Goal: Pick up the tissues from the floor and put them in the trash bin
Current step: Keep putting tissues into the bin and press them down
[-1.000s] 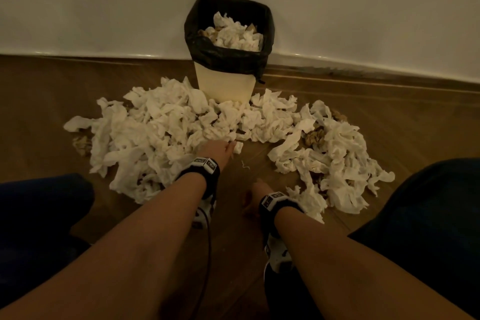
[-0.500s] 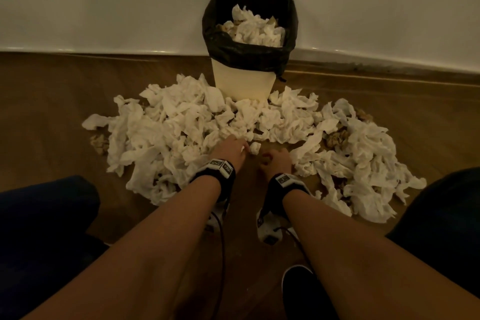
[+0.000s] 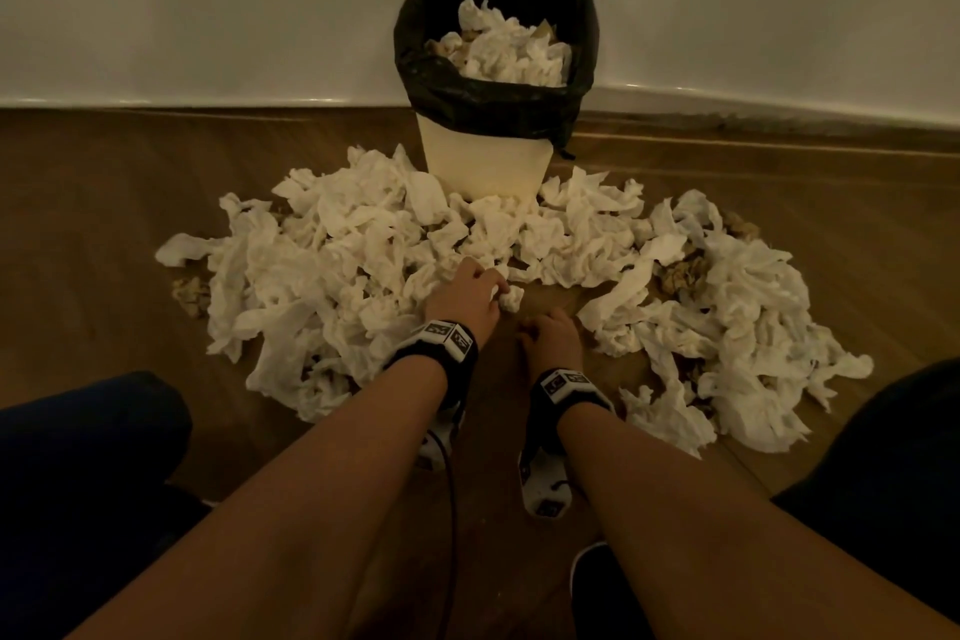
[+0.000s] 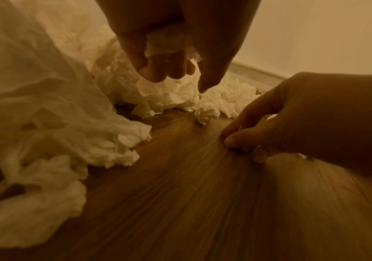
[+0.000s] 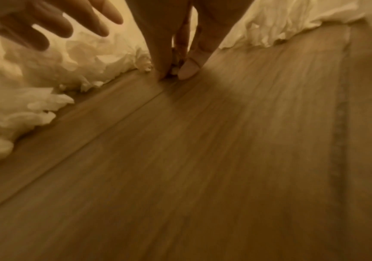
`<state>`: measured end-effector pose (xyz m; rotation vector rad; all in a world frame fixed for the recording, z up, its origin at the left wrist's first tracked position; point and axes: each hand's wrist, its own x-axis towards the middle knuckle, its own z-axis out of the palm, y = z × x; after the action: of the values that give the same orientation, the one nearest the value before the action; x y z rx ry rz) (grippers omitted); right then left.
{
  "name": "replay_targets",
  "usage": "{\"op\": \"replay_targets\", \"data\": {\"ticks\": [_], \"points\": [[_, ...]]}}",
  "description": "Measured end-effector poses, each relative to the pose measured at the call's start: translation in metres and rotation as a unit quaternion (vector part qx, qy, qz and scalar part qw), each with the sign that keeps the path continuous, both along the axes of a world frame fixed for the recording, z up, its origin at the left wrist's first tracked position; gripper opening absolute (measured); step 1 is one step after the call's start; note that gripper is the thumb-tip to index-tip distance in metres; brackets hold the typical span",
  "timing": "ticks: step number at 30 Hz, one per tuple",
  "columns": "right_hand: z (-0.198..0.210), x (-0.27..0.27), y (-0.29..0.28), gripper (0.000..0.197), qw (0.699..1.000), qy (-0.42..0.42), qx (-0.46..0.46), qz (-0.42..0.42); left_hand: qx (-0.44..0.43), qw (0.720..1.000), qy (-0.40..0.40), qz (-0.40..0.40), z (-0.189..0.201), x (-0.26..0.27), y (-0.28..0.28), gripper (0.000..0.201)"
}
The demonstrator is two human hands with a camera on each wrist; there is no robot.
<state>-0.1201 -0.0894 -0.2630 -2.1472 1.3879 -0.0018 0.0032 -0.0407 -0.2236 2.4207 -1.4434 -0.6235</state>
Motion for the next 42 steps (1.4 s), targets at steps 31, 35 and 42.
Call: {"op": "replay_targets", "data": {"ticks": [31,35,42], "points": [[0.045,-0.013,-0.037,0.031,0.599,-0.506,0.483,-0.390,0.116,0.985,-0.017,-0.130,0.007,-0.016,-0.046,0.033],[0.067,-0.010,-0.043,0.028,0.640,-0.509,0.460,-0.346,0.045,0.995,0.018,-0.086,0.037,-0.005,-0.048,0.049],[0.153,0.022,-0.067,0.020,0.725,-0.540,0.329,-0.274,-0.120,0.991,0.040,0.049,0.109,0.017,-0.056,0.068]]}}
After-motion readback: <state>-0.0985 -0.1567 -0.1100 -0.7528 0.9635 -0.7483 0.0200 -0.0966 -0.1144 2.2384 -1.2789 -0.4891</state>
